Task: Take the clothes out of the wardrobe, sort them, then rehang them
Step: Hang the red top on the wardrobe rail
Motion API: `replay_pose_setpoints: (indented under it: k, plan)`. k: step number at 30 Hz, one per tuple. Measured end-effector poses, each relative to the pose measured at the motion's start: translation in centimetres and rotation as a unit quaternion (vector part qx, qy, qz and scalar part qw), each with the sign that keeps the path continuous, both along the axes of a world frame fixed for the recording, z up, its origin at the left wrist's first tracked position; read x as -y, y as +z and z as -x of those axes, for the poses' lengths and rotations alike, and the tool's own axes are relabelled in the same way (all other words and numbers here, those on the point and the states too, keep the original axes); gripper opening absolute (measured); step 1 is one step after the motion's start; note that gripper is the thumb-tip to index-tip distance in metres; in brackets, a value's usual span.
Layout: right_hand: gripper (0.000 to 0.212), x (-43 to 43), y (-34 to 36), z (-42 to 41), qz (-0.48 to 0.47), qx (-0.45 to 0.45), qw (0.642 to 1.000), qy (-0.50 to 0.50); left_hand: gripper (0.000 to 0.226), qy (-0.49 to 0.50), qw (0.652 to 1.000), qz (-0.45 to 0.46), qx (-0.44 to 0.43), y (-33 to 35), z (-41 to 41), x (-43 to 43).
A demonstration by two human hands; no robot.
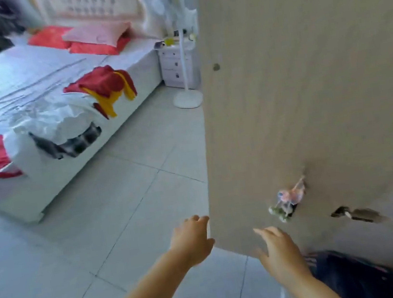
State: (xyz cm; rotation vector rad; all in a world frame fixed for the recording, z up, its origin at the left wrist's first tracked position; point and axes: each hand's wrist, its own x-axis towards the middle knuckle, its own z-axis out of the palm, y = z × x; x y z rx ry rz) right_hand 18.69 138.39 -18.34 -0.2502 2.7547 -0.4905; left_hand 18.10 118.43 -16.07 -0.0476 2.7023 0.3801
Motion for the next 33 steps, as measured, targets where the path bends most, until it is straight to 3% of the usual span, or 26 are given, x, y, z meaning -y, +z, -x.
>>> replay_pose_setpoints:
  k: [8,26,33]
  plan:
    - [0.045,16.5,0.8,5.7,0.021,-0.018,0.983,0.183,0.056,0.188,0.982,-0.006,-0.008,0.2,-1.1,15.0]
    - [0.046,51.7,0.7,21.7,0.009,-0.026,0.931,0.365,0.057,0.381,0.924,-0.029,0.002,-0.5,7.3,46.4]
    - [0.046,64.3,-0.4,31.8,-0.004,-0.028,0.888,0.458,0.056,0.468,0.883,-0.019,0.001,-1.2,14.7,56.5]
